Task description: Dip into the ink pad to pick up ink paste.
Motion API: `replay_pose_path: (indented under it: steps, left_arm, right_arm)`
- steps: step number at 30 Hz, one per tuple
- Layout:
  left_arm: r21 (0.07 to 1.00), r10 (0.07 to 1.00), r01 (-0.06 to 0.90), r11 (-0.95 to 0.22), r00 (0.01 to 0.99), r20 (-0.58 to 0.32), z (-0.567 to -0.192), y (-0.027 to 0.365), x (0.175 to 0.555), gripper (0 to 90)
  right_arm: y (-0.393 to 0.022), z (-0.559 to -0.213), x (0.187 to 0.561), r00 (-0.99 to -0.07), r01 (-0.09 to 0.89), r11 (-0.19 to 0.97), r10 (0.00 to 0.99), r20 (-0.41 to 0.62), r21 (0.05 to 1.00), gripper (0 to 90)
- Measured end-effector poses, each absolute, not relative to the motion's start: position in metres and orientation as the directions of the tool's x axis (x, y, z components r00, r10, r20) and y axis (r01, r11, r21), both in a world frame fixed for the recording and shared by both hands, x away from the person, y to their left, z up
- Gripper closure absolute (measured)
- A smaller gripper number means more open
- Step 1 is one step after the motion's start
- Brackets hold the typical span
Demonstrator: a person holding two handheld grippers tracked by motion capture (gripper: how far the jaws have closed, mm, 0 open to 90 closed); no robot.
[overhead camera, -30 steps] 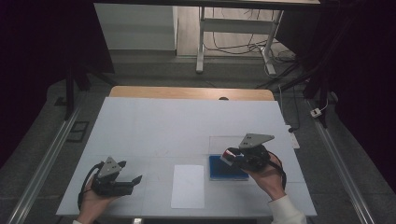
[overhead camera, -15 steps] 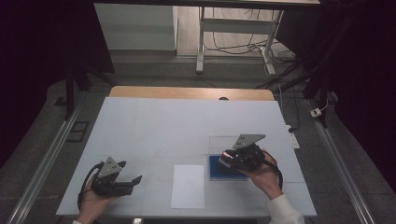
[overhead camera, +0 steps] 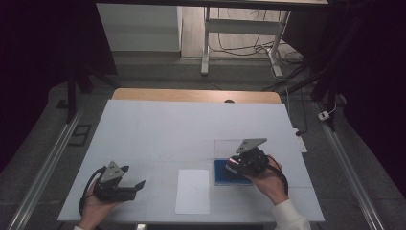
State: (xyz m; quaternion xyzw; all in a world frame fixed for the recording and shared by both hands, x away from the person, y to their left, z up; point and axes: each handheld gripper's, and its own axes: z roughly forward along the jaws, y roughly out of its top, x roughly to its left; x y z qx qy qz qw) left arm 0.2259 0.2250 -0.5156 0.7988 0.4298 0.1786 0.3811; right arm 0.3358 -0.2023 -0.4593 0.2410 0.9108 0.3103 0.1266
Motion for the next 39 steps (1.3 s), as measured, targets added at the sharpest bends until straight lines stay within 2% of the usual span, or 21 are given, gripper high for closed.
replay_pose_path:
  steps: [9, 17, 39]
  left_arm:
    - [0.760, 0.824, 0.552, -0.343, 0.566, -0.040, -0.516, 0.225, 0.226, 18.2]
    - [0.758, 0.823, 0.552, -0.347, 0.567, -0.037, -0.516, 0.224, 0.226, 18.4]
    - [0.755, 0.823, 0.553, -0.352, 0.567, -0.032, -0.515, 0.223, 0.224, 18.3]
  right_arm:
    - [-0.205, -0.465, 0.340, -0.843, 0.370, 0.695, 0.530, -0.092, 0.617, 69.7]
    - [-0.210, -0.473, 0.346, -0.840, 0.408, 0.677, 0.541, -0.039, 0.613, 69.8]
    - [-0.200, -0.475, 0.341, -0.840, 0.388, 0.735, 0.530, -0.114, 0.557, 70.7]
